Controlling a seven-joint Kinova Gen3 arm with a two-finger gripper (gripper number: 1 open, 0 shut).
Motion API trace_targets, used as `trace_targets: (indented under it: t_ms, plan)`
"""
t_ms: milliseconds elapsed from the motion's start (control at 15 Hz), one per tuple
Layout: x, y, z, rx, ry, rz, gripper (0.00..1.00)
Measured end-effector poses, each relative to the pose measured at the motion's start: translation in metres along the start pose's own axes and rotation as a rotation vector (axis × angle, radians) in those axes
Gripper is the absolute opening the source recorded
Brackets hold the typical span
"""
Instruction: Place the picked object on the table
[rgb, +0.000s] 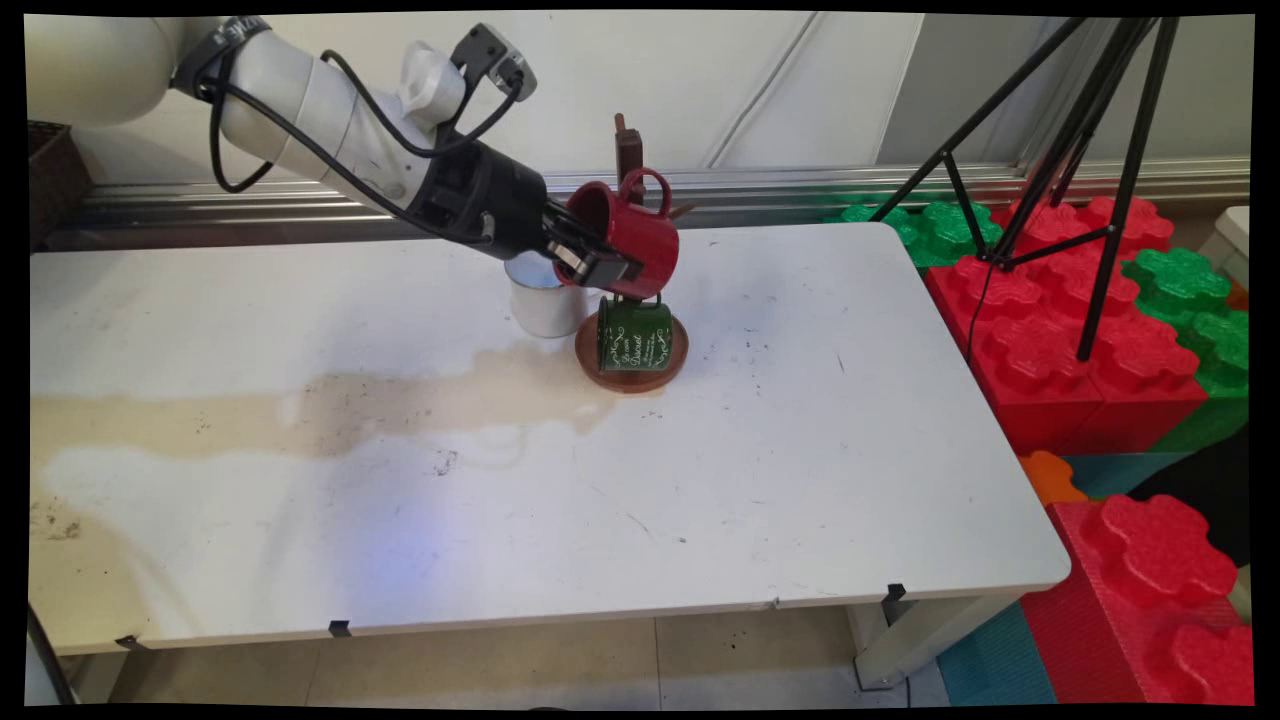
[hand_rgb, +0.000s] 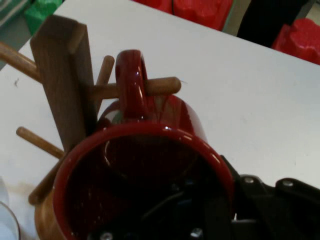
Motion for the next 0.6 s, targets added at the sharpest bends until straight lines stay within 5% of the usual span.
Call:
trace_targets:
  t_ms: [600]
  plan:
    - [-0.001,0.012,-0.014,-0.019,0.018,0.033,0.00]
